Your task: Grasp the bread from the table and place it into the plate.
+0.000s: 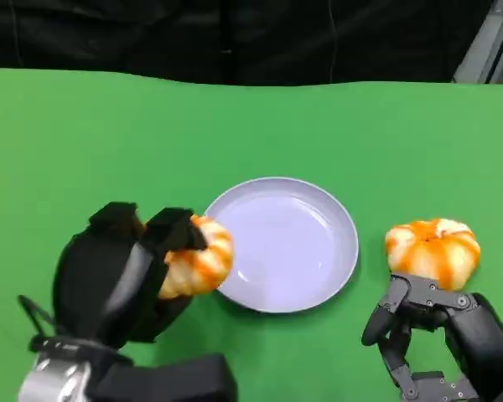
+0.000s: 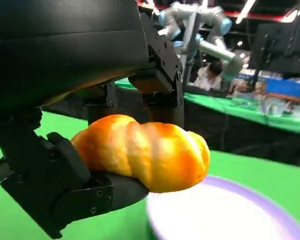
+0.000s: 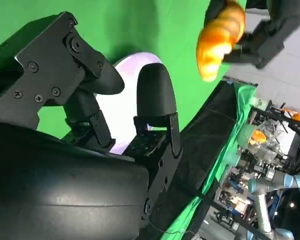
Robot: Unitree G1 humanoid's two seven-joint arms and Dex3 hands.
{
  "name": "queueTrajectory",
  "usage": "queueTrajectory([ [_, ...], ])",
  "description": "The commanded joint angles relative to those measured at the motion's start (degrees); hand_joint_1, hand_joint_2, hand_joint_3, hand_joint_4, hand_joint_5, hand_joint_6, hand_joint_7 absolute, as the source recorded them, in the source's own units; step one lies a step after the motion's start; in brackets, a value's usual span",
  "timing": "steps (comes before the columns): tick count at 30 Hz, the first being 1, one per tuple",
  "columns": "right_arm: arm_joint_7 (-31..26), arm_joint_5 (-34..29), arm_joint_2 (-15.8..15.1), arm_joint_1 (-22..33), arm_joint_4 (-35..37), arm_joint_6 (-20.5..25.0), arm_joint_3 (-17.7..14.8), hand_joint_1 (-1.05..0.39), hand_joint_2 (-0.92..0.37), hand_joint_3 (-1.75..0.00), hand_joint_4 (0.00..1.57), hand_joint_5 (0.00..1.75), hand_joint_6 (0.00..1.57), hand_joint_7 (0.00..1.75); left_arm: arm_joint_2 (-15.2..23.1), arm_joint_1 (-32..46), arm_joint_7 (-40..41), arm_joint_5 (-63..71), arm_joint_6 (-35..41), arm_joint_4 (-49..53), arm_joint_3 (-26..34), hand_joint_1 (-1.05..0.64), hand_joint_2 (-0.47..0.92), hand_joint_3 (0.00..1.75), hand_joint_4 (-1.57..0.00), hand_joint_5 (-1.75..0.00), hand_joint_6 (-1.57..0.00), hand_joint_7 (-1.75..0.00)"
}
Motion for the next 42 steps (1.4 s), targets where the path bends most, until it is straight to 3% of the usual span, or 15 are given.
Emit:
queueTrajectory([
  [1,-0.08,0.47,-0.49,0.60,-0.52,-0.04,-0.37,0.02,-0.32,-1.36,0.90,1.62,0.80,1.33,-1.23,-3.54,0.84,-0.70,-0.04,4.05,-0.41,-0.18,0.30,1.34,-0.94,-1.75,-0.84,-1.44],
  [7,-0.20,0.43,-0.34,0.87,-0.85,0.19,-0.34,0.03,-0.31,-1.37,0.91,1.63,0.80,1.34,-3.40,-9.39,1.26,-1.99,-1.07,10.76,-1.86,-0.20,0.31,1.34,-0.94,-1.75,-0.85,-1.42],
  [15,-0.38,-0.17,-0.20,1.50,-1.55,0.60,-0.05,0.02,-0.30,-1.38,0.92,1.61,0.80,1.33,-5.45,-16.85,1.04,-2.13,-0.40,19.39,-4.96,-0.20,0.28,1.30,-0.92,-1.75,-0.73,-1.73],
  [24,0.46,1.96,0.48,2.62,-2.55,1.58,0.43,0.02,-0.32,-1.38,0.90,1.68,0.80,1.35,-7.41,-21.92,1.40,-3.37,-0.07,26.86,-7.04,-0.23,0.32,1.16,-0.88,-1.75,-0.71,-1.73],
  [26,0.59,2.41,0.57,2.88,-2.85,1.72,0.56,0.03,-0.31,-1.39,0.89,1.69,0.80,1.36,-7.63,-22.53,0.95,-3.89,-0.06,27.98,-7.35,-0.23,0.33,1.13,-0.87,-1.75,-0.75,-1.61],
  [27,0.62,2.40,0.58,3.08,-3.23,1.96,0.61,0.03,-0.31,-1.39,0.89,1.69,0.79,1.37,-7.73,-22.76,0.06,-4.28,0.17,28.18,-7.50,-0.23,0.37,1.09,-0.84,-1.75,-0.77,-1.46],
  [28,0.63,2.33,0.57,3.21,-3.53,2.17,0.64,0.04,-0.31,-1.40,0.88,1.69,0.79,1.37,-7.77,-22.89,-0.55,-4.56,0.36,28.23,-7.61,-0.24,0.45,0.94,-0.77,-1.75,-0.82,-1.18],
  [30,0.46,1.76,0.43,3.33,-3.99,2.62,0.60,0.04,-0.31,-1.40,0.88,1.68,0.79,1.38,-7.72,-23.35,-2.06,-5.33,0.55,28.41,-7.92,-0.25,0.52,0.82,-0.74,-1.75,-0.86,-1.01],
  [31,0.31,1.33,0.34,3.35,-4.18,2.86,0.56,0.03,-0.30,-1.40,0.89,1.69,0.79,1.38,-7.68,-23.62,-2.97,-5.78,0.61,28.51,-8.09,-0.26,0.63,0.62,-0.70,-1.44,-0.83,-0.70],
  [33,0.20,0.90,0.29,3.33,-4.44,3.30,0.54,0.02,-0.30,-1.39,0.89,1.70,0.79,1.38,-7.48,-24.13,-4.80,-6.42,0.83,28.58,-8.46,-0.26,0.78,0.34,-0.70,-1.21,-0.91,-0.34],
  [34,0.22,0.95,0.35,3.27,-4.38,3.28,0.55,0.02,-0.31,-1.39,0.90,1.70,0.79,1.38,-7.31,-24.39,-5.81,-6.51,0.99,28.58,-8.67,-0.28,0.85,0.21,-0.61,-0.98,-0.82,-0.17],
  [36,0.25,1.01,0.42,3.20,-4.28,3.21,0.56,0.02,-0.31,-1.38,0.90,1.71,0.79,1.37,-7.12,-24.64,-7.02,-6.59,1.21,28.51,-8.89,-0.30,0.90,0.11,-0.56,-0.78,-0.74,-0.05],
  [39,0.25,1.09,0.45,3.17,-4.11,2.98,0.57,0.02,-0.31,-1.38,0.90,1.71,0.79,1.37,-6.53,-25.01,-10.23,-6.20,2.26,28.22,-9.82,-0.31,0.92,0.08,-0.55,-0.71,-0.72,-0.02],
  [40,0.37,1.32,0.42,3.14,-3.91,2.62,0.57,0.02,-0.31,-1.38,0.89,1.70,0.79,1.37,-5.96,-25.31,-13.64,-5.43,3.79,27.69,-10.84,-0.47,0.92,0.17,-0.23,-0.52,-0.41,-0.01],
  [42,0.50,1.60,0.37,3.10,-3.68,2.19,0.58,0.02,-0.31,-1.39,0.89,1.69,0.79,1.37,-5.29,-25.61,-17.75,-4.55,5.89,26.76,-12.07,-0.61,0.92,0.25,-0.05,-0.28,-0.19,0.00],
])
